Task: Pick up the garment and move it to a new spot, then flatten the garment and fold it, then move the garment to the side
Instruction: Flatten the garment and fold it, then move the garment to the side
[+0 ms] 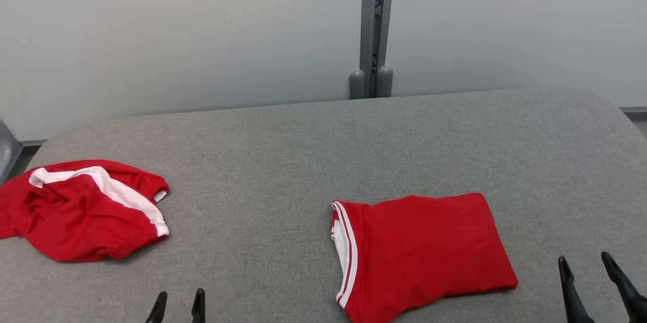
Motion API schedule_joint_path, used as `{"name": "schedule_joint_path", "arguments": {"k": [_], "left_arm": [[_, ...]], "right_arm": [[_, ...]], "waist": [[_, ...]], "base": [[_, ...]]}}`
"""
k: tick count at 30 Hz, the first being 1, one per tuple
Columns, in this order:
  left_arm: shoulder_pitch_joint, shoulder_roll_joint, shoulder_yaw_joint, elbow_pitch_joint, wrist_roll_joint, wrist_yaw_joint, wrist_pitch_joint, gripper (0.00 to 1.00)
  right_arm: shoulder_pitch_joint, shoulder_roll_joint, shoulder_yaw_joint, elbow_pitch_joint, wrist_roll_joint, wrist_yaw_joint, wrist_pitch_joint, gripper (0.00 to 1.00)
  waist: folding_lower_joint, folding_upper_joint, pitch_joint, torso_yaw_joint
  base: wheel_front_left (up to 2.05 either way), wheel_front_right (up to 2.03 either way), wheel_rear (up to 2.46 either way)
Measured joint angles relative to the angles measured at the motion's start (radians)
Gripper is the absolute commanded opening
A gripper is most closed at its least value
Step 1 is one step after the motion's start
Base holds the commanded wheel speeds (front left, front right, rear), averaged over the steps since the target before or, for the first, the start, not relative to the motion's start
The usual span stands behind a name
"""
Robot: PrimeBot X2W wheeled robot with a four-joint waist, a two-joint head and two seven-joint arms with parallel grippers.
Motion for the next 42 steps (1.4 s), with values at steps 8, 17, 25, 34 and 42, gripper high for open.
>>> {"name": "schedule_joint_path", "arguments": {"k": [8, 17, 25, 34, 42], "left_arm": [[0.042, -0.001, 0.040, 0.010, 0.011, -0.009, 0.000, 1.00], [0.044, -0.001, 0.048, 0.018, 0.012, -0.014, 0.000, 1.00], [0.044, -0.001, 0.036, 0.034, 0.009, -0.014, 0.000, 1.00], [0.030, 0.000, 0.030, 0.032, 0.013, -0.018, 0.000, 1.00], [-0.032, -0.001, -0.001, 0.036, 0.029, -0.028, 0.000, 1.00]], "right_arm": [[0.060, 0.081, -0.041, -0.020, -0.030, 0.000, -0.003, 1.00], [0.062, 0.107, -0.027, -0.023, -0.043, 0.000, -0.003, 1.00], [0.057, 0.107, -0.024, -0.023, -0.045, 0.000, -0.003, 1.00], [-0.058, 0.062, 0.002, 0.028, 0.053, 0.000, 0.048, 1.00], [-0.335, -0.011, 0.095, 0.191, 0.209, 0.000, 0.528, 1.00]], "waist": [[0.0000, 0.0000, -0.042, 0.024], [0.0000, 0.0000, -0.040, 0.018], [0.0000, 0.0000, -0.035, 0.018], [0.0000, 0.0000, -0.005, 0.025], [0.0000, 0.0000, 0.076, 0.046]], "base": [[0.00, 0.00, 0.00], [0.00, 0.00, 0.00], [0.00, 0.00, 0.00], [0.00, 0.00, 0.00], [0.00, 0.00, 0.00]]}}
